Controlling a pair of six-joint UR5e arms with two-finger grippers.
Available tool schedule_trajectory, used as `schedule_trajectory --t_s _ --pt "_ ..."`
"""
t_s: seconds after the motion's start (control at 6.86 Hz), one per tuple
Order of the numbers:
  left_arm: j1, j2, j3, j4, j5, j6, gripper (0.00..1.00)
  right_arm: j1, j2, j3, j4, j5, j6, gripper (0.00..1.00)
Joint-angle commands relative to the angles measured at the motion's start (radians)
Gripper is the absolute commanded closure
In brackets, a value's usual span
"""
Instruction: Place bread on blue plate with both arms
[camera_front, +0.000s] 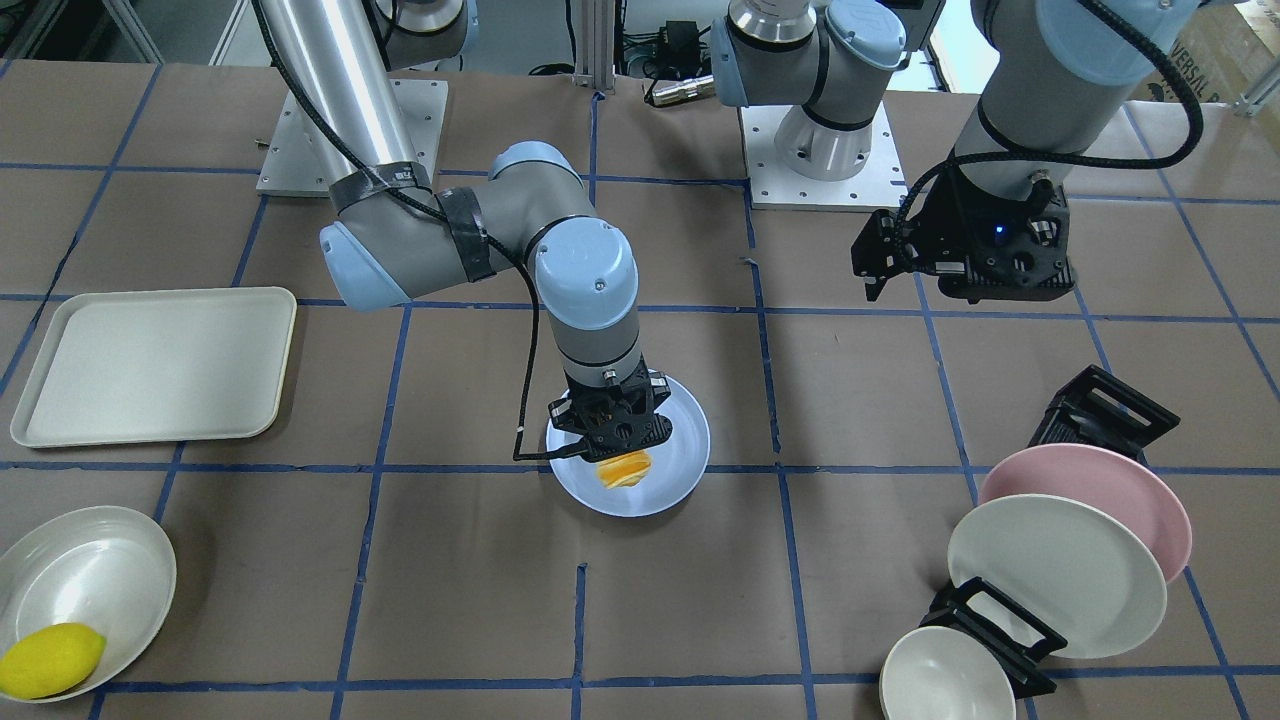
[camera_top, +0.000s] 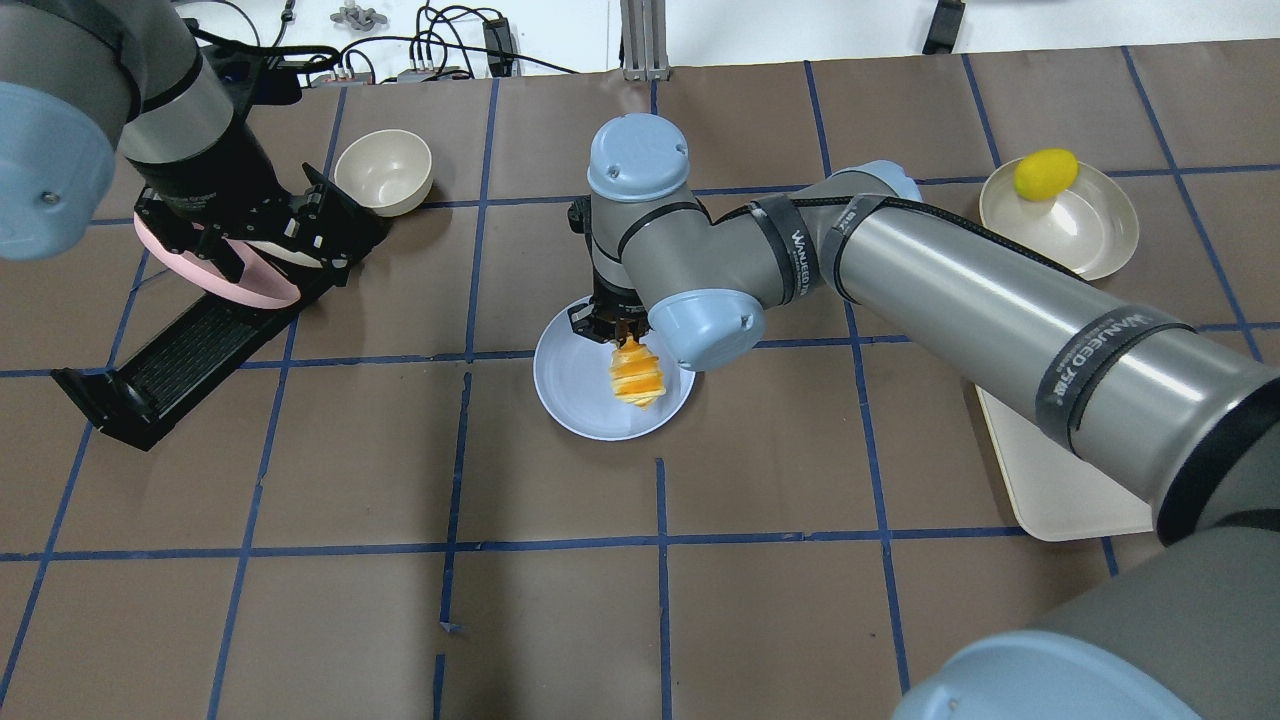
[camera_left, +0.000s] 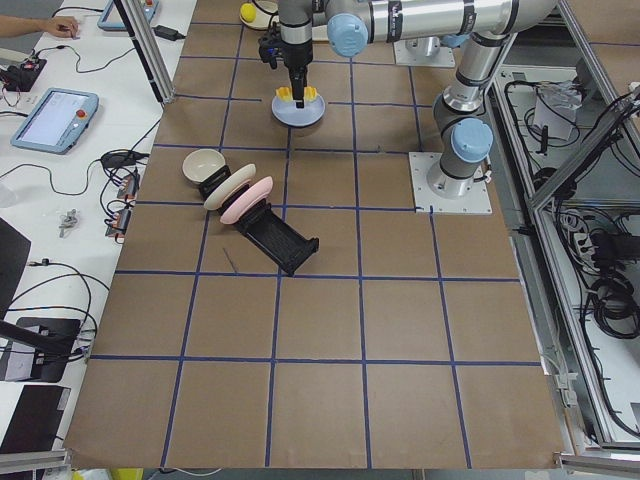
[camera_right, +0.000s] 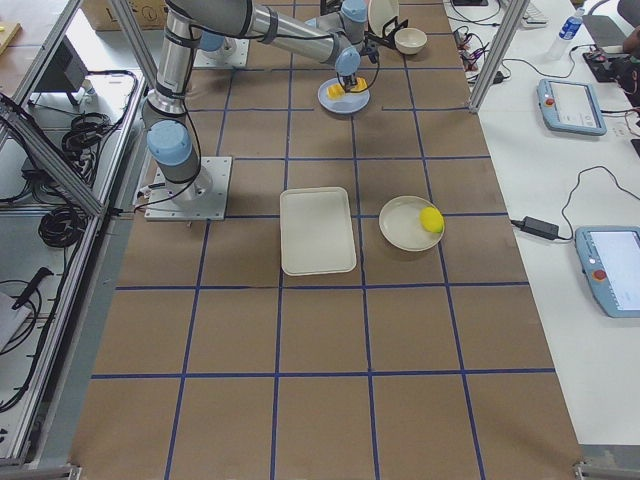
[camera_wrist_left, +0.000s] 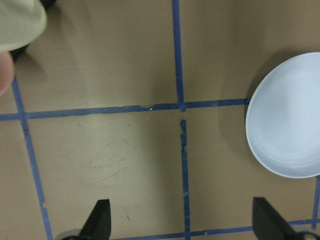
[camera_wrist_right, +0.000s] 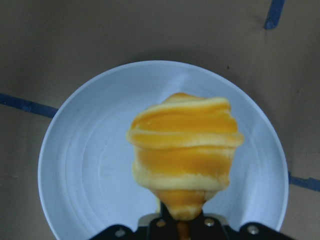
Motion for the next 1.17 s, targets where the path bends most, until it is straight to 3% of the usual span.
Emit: schedule_trajectory --t_s 0.0,0.15,0.29,0.44,0.73,1.02 --pt "-0.002 0.002 -0.001 -0.007 -0.004 0.001 0.0 0.008 0.016 0.0 -0.013 -0.001 0.0 0.88" --pt "-0.002 0.002 -0.001 -0.007 -0.004 0.0 0.0 0.008 0.018 0.0 -0.014 0.004 0.0 0.85" --pt "-0.003 0.014 -0.001 -0.009 -0.058 -0.006 0.0 0.01 0.044 -0.001 -0.02 0.016 0.0 0.32" --pt "-0.005 0.028 -0.004 -0.013 -0.104 -0.017 0.0 0.02 0.064 -0.001 -0.066 0.017 0.043 0.15" --pt "-0.006 0.023 0.004 -0.027 -0.099 -0.104 0.0 0.033 0.069 -0.004 -0.068 0.016 0.049 0.03" --pt "-0.006 0.023 0.004 -0.038 -0.1 -0.106 0.0 0.03 0.047 -0.015 -0.059 0.055 0.058 0.0"
